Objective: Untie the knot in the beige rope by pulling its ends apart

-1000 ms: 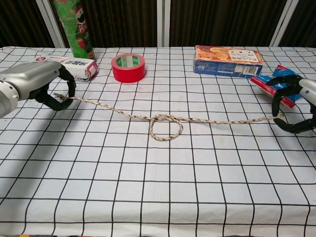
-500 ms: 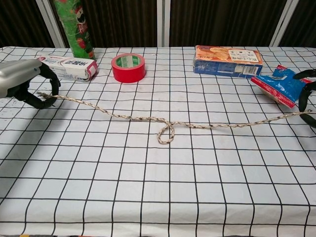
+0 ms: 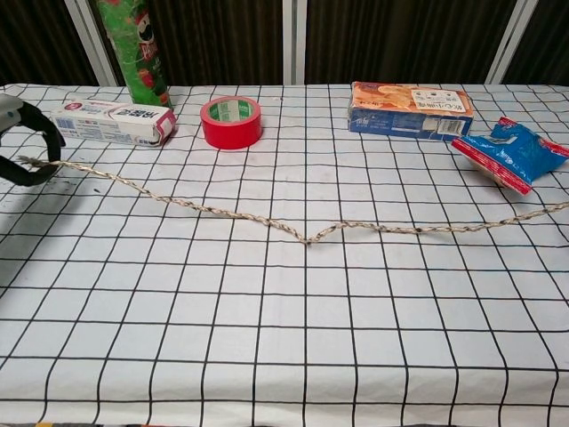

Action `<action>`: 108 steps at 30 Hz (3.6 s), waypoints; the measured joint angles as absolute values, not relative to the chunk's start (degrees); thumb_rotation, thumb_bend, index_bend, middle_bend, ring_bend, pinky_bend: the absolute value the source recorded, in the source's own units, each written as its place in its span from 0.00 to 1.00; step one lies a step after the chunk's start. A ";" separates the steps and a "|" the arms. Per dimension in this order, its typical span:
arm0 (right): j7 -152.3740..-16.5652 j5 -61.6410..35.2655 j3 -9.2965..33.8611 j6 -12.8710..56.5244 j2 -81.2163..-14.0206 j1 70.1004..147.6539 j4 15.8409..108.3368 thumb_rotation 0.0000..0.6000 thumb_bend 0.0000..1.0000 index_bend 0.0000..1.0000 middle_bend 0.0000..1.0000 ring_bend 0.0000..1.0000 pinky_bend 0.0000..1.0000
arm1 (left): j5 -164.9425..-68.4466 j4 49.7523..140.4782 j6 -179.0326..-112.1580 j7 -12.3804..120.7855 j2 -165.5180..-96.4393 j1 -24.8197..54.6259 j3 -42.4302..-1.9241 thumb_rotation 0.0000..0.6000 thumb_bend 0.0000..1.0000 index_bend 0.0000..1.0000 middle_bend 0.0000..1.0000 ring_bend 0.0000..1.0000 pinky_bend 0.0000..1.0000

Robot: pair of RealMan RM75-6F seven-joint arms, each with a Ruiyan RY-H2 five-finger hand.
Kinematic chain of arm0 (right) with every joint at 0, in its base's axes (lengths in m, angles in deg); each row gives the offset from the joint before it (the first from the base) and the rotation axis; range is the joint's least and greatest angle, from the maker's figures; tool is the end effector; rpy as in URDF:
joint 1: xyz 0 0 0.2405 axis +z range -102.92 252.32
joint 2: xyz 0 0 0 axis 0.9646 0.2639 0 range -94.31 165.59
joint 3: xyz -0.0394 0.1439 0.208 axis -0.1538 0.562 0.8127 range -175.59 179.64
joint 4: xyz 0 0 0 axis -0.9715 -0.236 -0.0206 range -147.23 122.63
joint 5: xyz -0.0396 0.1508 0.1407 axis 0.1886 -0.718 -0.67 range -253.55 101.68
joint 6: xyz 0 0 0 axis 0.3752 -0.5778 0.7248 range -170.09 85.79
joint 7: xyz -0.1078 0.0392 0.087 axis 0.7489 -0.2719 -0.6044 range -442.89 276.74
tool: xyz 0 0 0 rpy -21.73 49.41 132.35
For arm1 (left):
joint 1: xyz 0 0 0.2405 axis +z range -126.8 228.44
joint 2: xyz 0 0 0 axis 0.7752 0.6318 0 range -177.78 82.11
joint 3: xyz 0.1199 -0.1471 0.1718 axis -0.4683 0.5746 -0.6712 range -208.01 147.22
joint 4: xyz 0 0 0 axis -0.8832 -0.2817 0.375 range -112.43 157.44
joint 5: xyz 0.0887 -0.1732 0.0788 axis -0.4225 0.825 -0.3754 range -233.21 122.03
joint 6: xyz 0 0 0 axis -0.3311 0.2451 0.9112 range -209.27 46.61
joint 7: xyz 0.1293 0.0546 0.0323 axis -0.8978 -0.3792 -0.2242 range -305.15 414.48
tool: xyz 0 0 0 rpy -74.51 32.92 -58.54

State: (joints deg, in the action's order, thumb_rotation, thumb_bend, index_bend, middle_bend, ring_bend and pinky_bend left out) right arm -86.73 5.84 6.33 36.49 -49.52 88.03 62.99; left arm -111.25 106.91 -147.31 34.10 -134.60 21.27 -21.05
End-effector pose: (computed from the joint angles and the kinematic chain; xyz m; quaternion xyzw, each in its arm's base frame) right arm -0.3074 -0.2334 0.0552 0.5879 -0.4328 0.4264 0.5341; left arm -0.2473 0.3119 0.0221 -0.6216 -0.4602 -0.3257 0.5439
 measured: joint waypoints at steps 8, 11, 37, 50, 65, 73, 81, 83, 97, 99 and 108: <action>-88.39 5.88 6.21 37.09 -48.63 86.76 62.17 1.00 0.36 0.67 0.13 0.00 0.00 | -114.31 103.58 -146.91 38.94 -134.15 23.26 -22.63 1.00 0.47 0.62 0.26 0.03 0.11; -88.66 6.18 5.92 37.37 -48.29 86.31 62.14 1.00 0.36 0.67 0.13 0.00 0.00 | -115.64 102.40 -146.30 40.85 -133.70 23.81 -23.08 1.00 0.47 0.62 0.26 0.03 0.11; -93.14 5.83 5.38 34.61 -50.90 84.95 55.80 1.00 0.36 0.67 0.13 0.00 0.00 | -119.02 96.91 -142.25 45.46 -135.02 25.41 -24.27 1.00 0.47 0.62 0.26 0.03 0.11; -93.36 5.56 5.73 33.52 -52.12 85.07 53.87 1.00 0.36 0.67 0.13 0.00 0.00 | -120.28 95.70 -141.12 45.22 -135.86 25.38 -24.56 1.00 0.47 0.62 0.26 0.03 0.11; -94.09 4.73 6.16 31.71 -53.27 85.29 51.44 1.00 0.36 0.67 0.13 0.00 0.00 | -120.32 95.16 -140.69 43.97 -136.84 25.56 -24.47 1.00 0.47 0.62 0.26 0.03 0.11; -94.62 4.46 6.18 30.90 -53.80 85.32 50.50 1.00 0.36 0.67 0.13 0.00 0.00 | -120.60 95.43 -140.71 43.43 -137.24 25.49 -24.35 1.00 0.47 0.62 0.26 0.03 0.11; -94.60 4.20 6.28 30.31 -53.77 85.33 50.42 1.00 0.36 0.66 0.13 0.00 0.00 | -120.44 95.42 -140.63 43.22 -137.28 25.63 -24.24 1.00 0.47 0.61 0.25 0.03 0.11; -94.55 4.15 6.29 30.19 -53.75 85.33 50.44 1.00 0.36 0.65 0.12 0.00 0.00 | -120.39 95.54 -140.50 43.43 -137.17 25.67 -24.20 1.00 0.47 0.59 0.25 0.03 0.11; -94.70 4.10 5.90 29.06 -53.22 85.25 50.75 1.00 0.33 0.54 0.10 0.00 0.00 | -120.73 96.15 -140.13 44.18 -136.44 25.75 -24.02 1.00 0.45 0.56 0.24 0.03 0.11; -94.95 4.12 5.82 28.82 -52.84 85.26 51.19 1.00 0.32 0.52 0.10 0.00 0.00 | -120.75 96.19 -140.14 44.20 -136.40 25.76 -24.01 1.00 0.45 0.56 0.24 0.03 0.11; -93.31 3.41 6.03 28.35 -52.59 85.24 51.73 1.00 0.32 0.47 0.09 0.00 0.00 | -120.87 96.28 -140.03 44.38 -136.22 25.87 -24.10 1.00 0.44 0.54 0.23 0.02 0.10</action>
